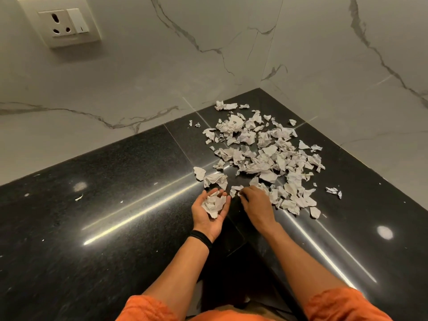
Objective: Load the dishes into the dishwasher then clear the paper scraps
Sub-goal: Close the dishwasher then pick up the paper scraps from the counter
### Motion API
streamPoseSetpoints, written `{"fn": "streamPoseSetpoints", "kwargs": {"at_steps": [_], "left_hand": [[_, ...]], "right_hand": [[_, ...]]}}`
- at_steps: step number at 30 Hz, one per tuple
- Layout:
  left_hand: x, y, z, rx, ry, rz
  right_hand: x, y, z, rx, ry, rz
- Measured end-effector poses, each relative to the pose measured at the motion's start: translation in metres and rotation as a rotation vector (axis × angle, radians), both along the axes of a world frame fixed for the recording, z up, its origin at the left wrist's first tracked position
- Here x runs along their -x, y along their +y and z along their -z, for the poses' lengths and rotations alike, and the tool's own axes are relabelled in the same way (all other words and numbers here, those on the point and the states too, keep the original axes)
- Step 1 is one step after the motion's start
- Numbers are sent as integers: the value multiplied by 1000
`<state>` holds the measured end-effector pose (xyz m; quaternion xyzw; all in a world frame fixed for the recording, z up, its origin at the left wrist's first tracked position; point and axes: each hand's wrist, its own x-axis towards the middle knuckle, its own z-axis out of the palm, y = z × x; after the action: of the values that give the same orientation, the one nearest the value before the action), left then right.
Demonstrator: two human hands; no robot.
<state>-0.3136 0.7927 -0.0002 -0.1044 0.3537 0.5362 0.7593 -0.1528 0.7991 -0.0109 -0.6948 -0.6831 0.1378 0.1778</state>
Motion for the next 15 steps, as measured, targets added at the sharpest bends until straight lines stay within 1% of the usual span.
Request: {"fn": "streamPoseSetpoints", "kwargs": {"at_steps": [3,6,8,11,13,15], "left_hand": [[-3,2,0,-1,43,-1],[-11,3,0,7,76,-5],[-18,3,0,2,90,6],[-31,1,1,-16,116,32],[-37,1,1,-20,124,35],[-42,1,-1,-11,104,11]], "right_hand": [[-9,-11,-1,-29,81,21],[-19,-24,-5,-92,238,70],[-17,-30,-10,-146,347,60],[-5,-33,-20,-229,446,-13],[7,-34,-22,-215,447,-97],[13,-34,-20,-157,423,-196]]}}
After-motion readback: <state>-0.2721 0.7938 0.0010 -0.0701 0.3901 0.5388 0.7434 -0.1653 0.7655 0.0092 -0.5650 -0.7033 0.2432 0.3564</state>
